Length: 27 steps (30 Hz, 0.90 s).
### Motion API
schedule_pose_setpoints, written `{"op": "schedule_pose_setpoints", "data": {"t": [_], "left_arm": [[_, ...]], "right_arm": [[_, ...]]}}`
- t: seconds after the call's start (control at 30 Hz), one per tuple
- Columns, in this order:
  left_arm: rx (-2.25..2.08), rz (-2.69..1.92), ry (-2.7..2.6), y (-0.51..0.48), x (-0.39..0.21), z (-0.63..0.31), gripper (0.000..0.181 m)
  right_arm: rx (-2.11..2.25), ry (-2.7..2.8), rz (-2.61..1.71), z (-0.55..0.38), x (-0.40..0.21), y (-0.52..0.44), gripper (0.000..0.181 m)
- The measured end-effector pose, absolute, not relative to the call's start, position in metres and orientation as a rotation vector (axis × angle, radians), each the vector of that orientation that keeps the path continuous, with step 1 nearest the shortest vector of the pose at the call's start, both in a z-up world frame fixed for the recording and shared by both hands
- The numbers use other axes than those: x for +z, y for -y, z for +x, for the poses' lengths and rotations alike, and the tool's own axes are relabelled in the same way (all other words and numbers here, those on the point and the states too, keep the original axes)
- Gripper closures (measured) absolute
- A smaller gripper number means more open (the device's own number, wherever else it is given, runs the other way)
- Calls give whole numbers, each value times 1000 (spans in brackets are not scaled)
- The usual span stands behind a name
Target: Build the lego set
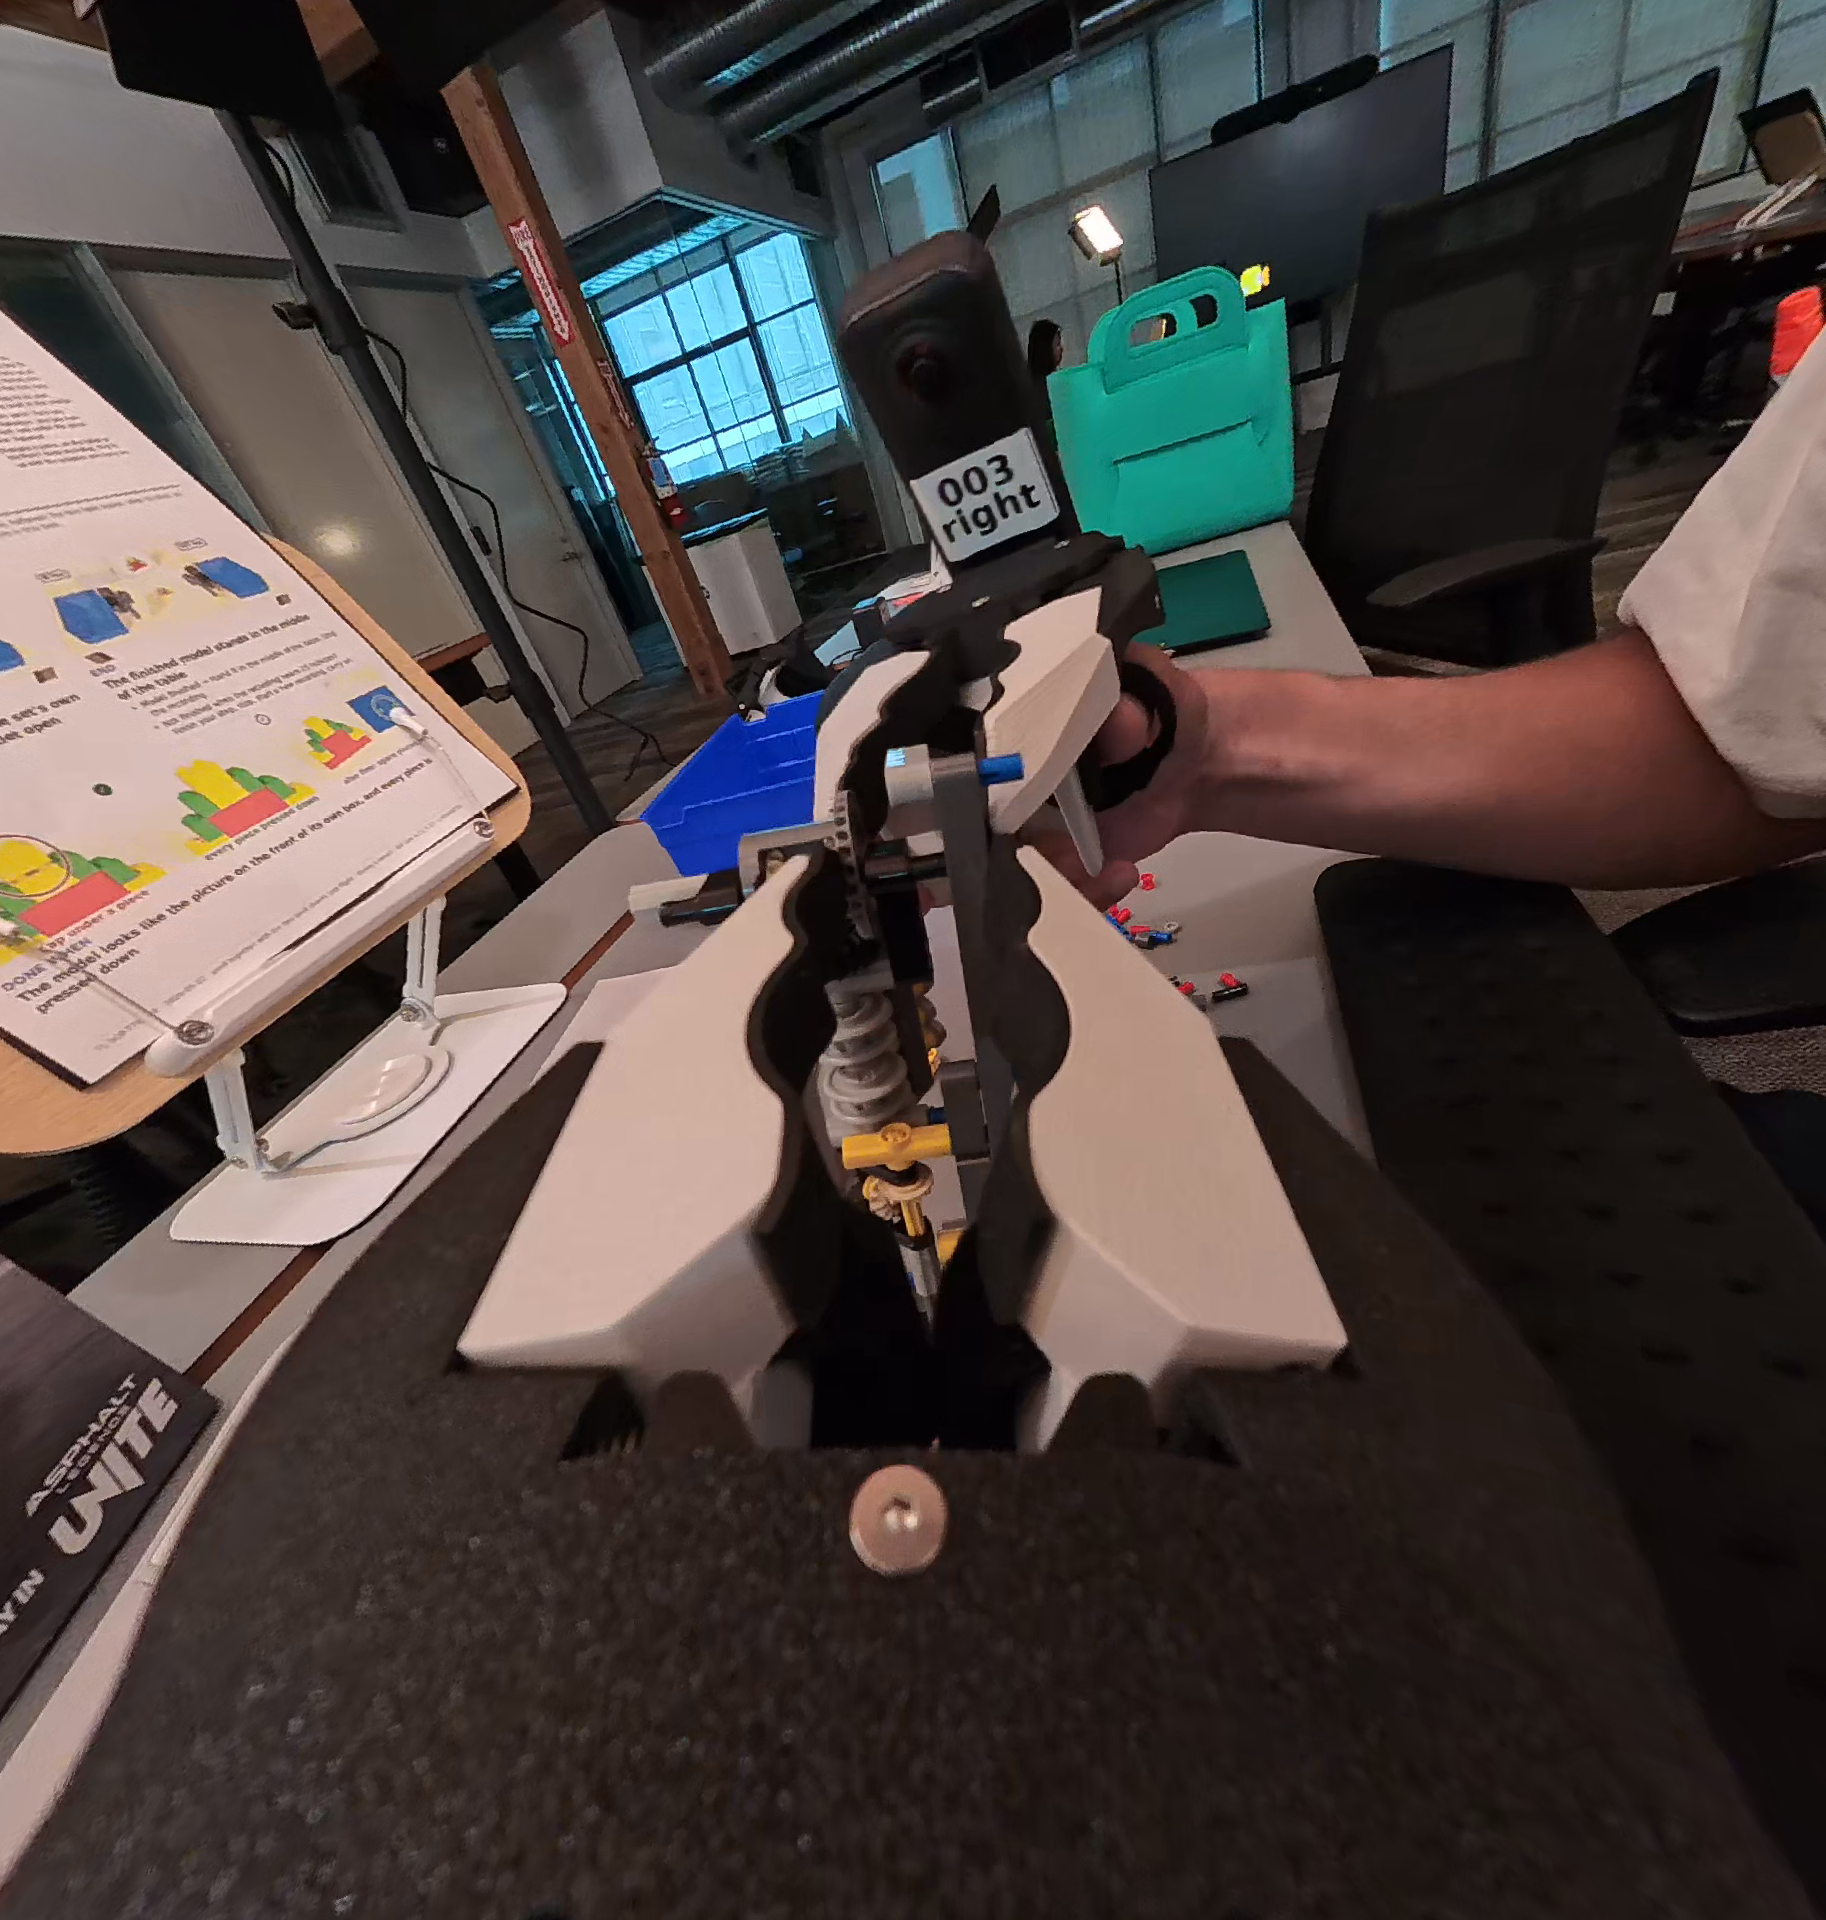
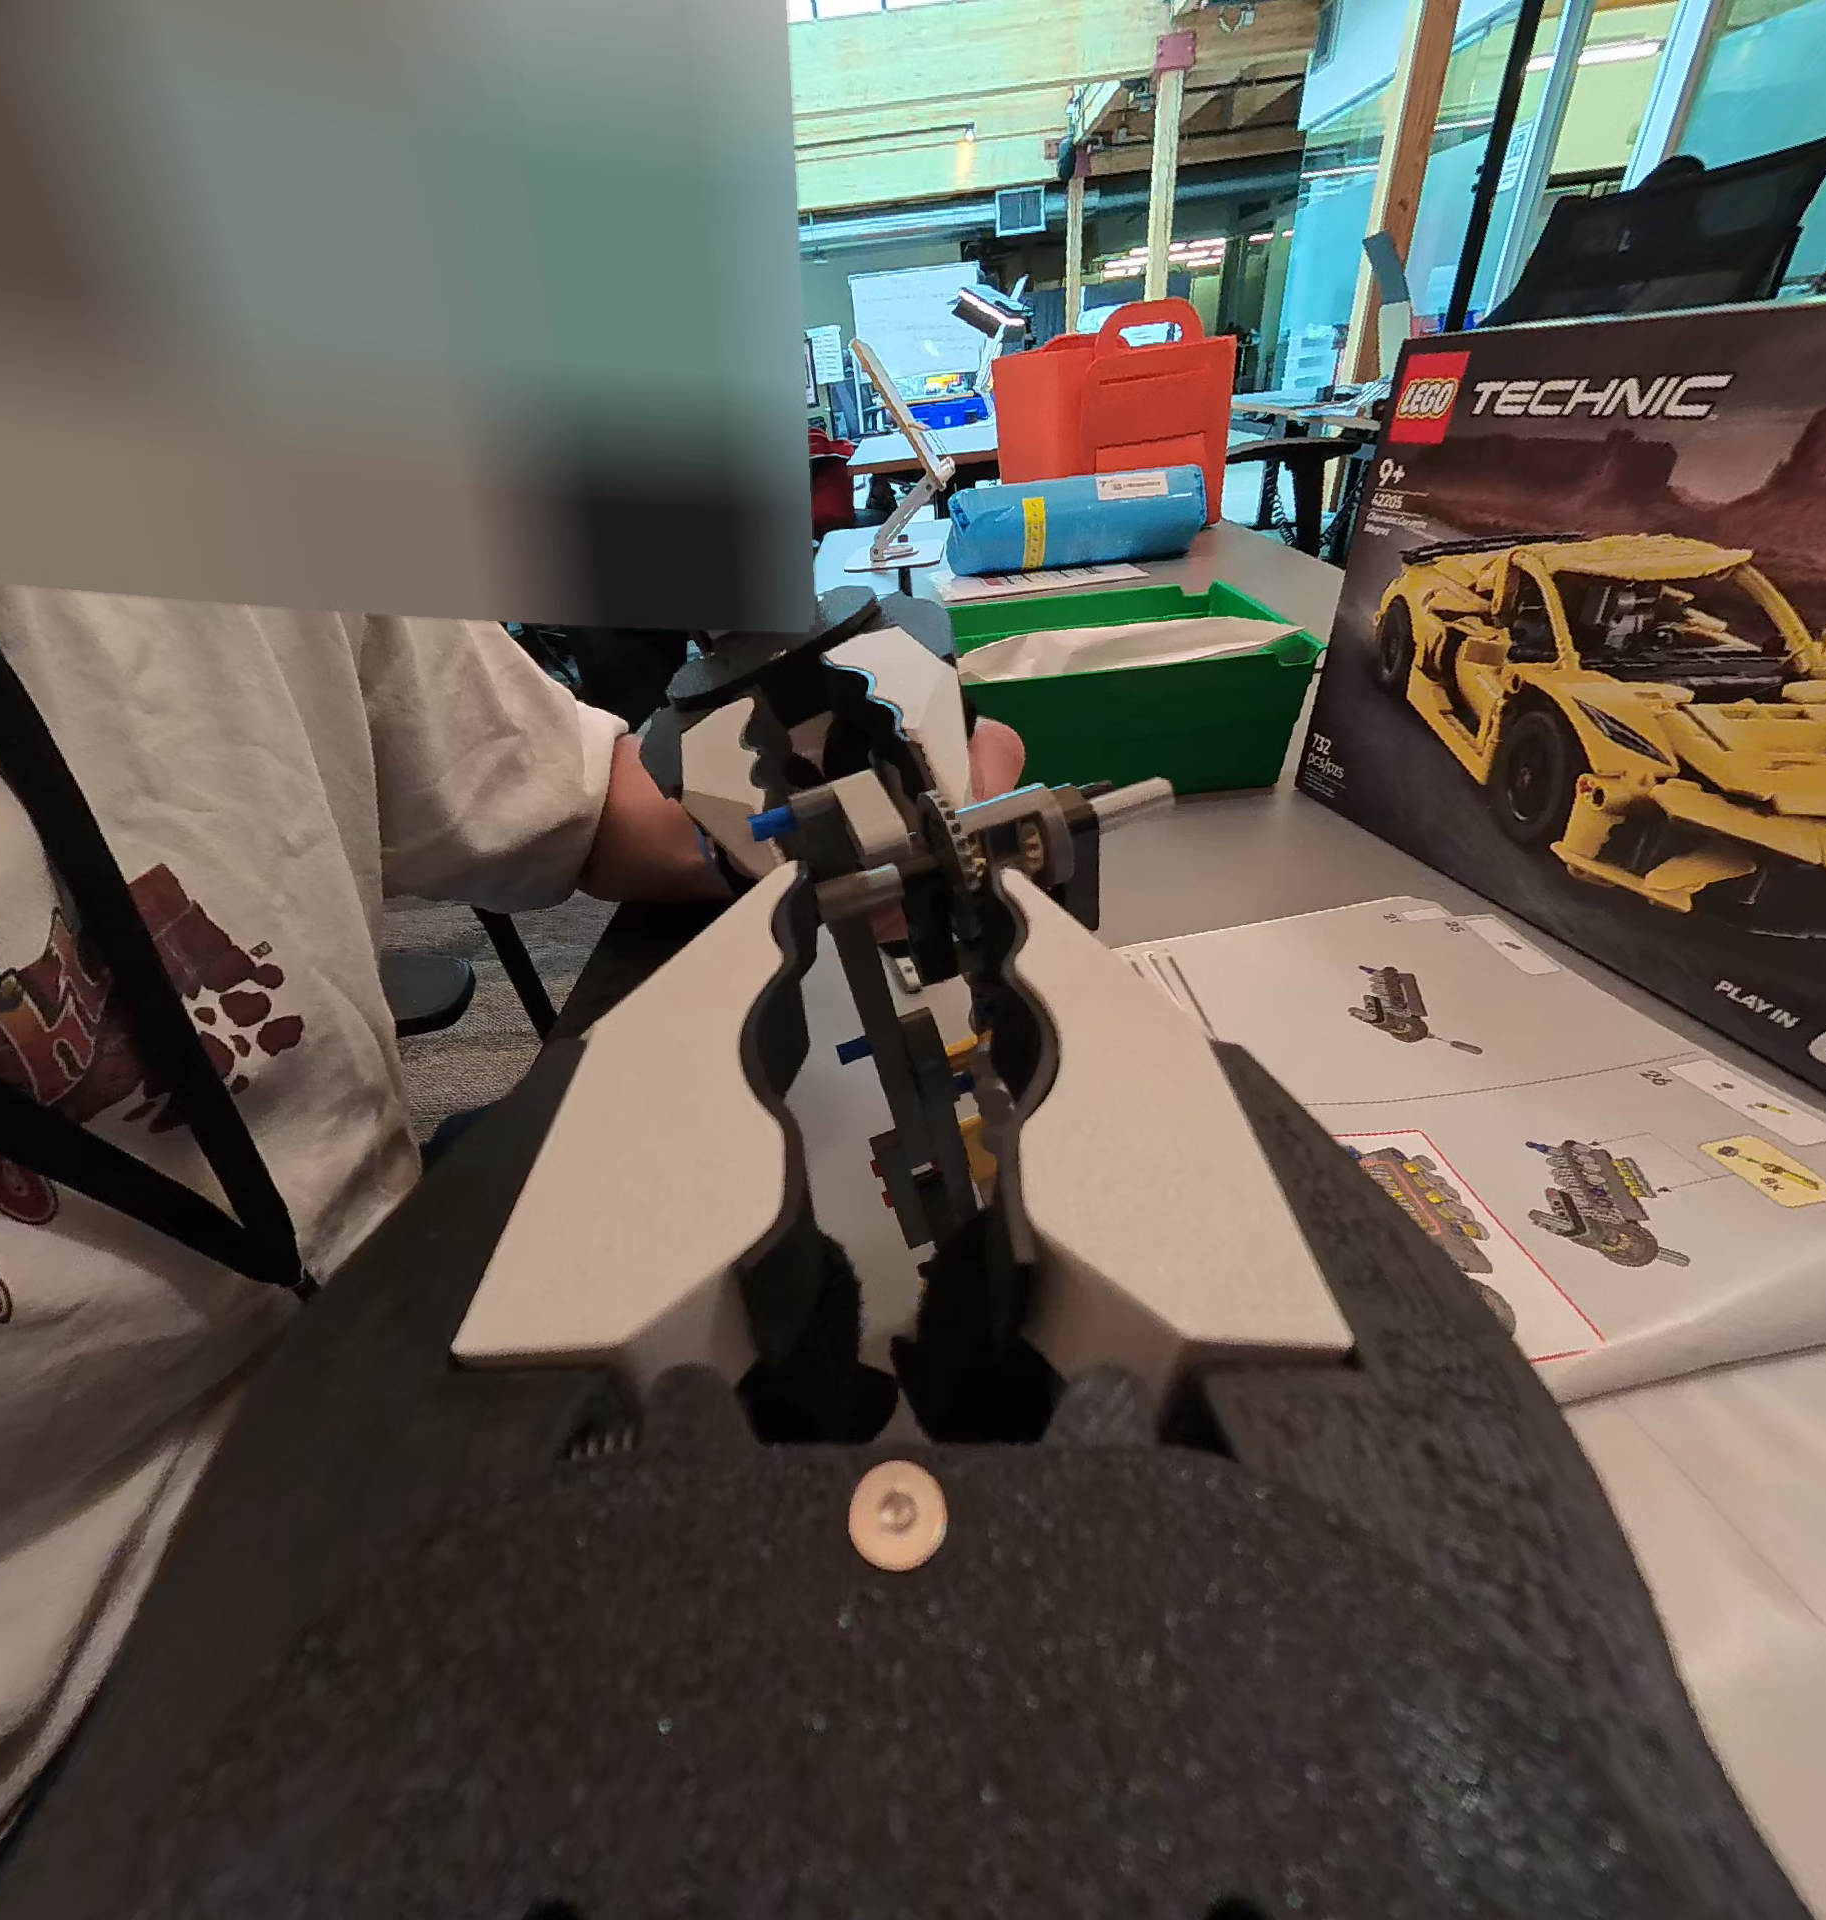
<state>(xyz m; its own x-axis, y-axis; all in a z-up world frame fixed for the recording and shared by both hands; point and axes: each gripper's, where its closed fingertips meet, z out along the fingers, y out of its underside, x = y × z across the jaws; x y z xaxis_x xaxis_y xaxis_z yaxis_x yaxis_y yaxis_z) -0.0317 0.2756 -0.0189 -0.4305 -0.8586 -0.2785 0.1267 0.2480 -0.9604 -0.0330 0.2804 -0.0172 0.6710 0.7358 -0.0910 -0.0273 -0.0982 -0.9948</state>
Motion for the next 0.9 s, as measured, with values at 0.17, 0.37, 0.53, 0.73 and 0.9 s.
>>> {"op": "schedule_pose_setpoints", "data": {"t": [0.17, 0.37, 0.53, 0.73, 0.9], "left_arm": [[-1329, -686, -1599, -273, -18, -33, 155], [-1432, -785, -1573, -274, -18, -23, 154], [-1414, -801, -1592, -280, -27, -22, 140], [-1382, -760, -1564, -278, -23, -24, 150], [-1283, -753, -1549, -281, -23, -22, 151]], "right_arm": [[693, 621, -1537, -34, -17, -278, 151], [757, 529, -1528, -24, -17, -280, 151], [747, 517, -1553, -24, -16, -284, 147], [754, 528, -1556, -28, -16, -284, 147], [724, 509, -1543, -28, -15, -287, 149]]}}
